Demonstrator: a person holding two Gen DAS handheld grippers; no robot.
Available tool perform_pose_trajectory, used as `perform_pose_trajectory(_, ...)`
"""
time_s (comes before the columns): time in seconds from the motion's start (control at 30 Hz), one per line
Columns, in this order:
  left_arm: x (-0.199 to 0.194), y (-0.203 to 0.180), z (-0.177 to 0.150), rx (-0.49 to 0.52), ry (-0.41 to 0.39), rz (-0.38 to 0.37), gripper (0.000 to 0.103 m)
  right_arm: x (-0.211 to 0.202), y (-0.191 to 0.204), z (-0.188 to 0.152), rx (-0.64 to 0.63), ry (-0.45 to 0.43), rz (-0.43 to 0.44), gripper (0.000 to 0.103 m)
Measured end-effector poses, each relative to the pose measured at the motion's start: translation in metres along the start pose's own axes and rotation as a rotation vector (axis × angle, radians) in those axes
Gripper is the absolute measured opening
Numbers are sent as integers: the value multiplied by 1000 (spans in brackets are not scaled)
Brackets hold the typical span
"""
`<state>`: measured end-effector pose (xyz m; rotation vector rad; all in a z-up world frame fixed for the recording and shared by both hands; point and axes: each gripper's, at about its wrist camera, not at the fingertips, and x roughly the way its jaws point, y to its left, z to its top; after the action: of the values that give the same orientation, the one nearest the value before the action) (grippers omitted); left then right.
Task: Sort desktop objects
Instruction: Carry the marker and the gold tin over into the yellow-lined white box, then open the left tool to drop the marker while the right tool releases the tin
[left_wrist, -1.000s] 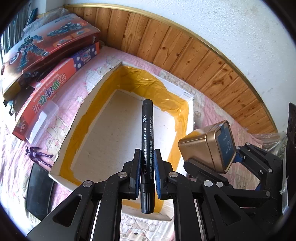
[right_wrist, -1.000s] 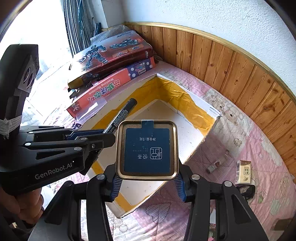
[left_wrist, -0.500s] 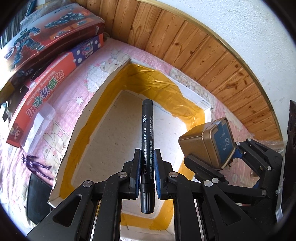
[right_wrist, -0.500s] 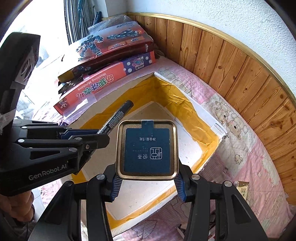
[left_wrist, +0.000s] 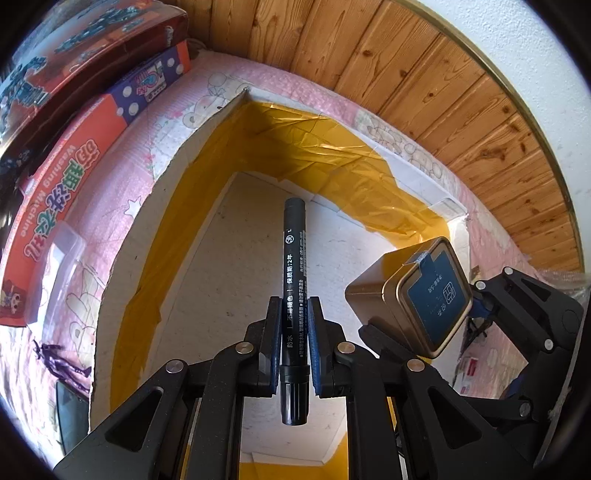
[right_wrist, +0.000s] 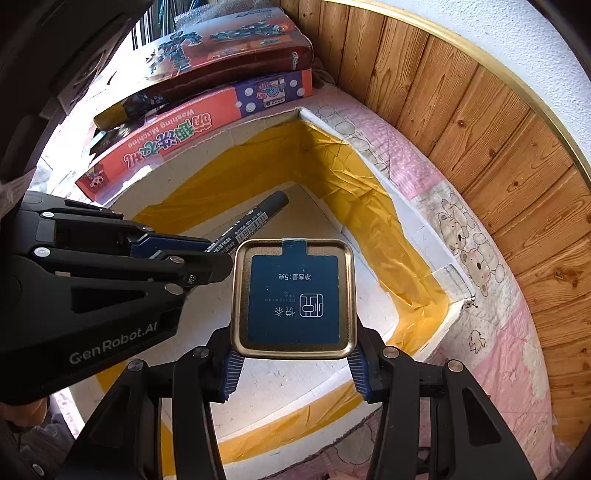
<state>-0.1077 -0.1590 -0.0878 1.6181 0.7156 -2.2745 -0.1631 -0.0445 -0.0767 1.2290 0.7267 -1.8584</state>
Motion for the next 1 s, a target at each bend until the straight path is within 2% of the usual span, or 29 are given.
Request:
perform_pose_trajectory(0.57,57,2,26,31,95,56,13,42,-10,13,-52,105,-19,50)
perform_pose_trajectory(0.87,75,0,37,63,104,92,13,58,-20,19,-33,163,-24,49)
perform_pose_trajectory(1.0,79,0,39,64,100,78,13,61,-23,20,-26,174,-30,49)
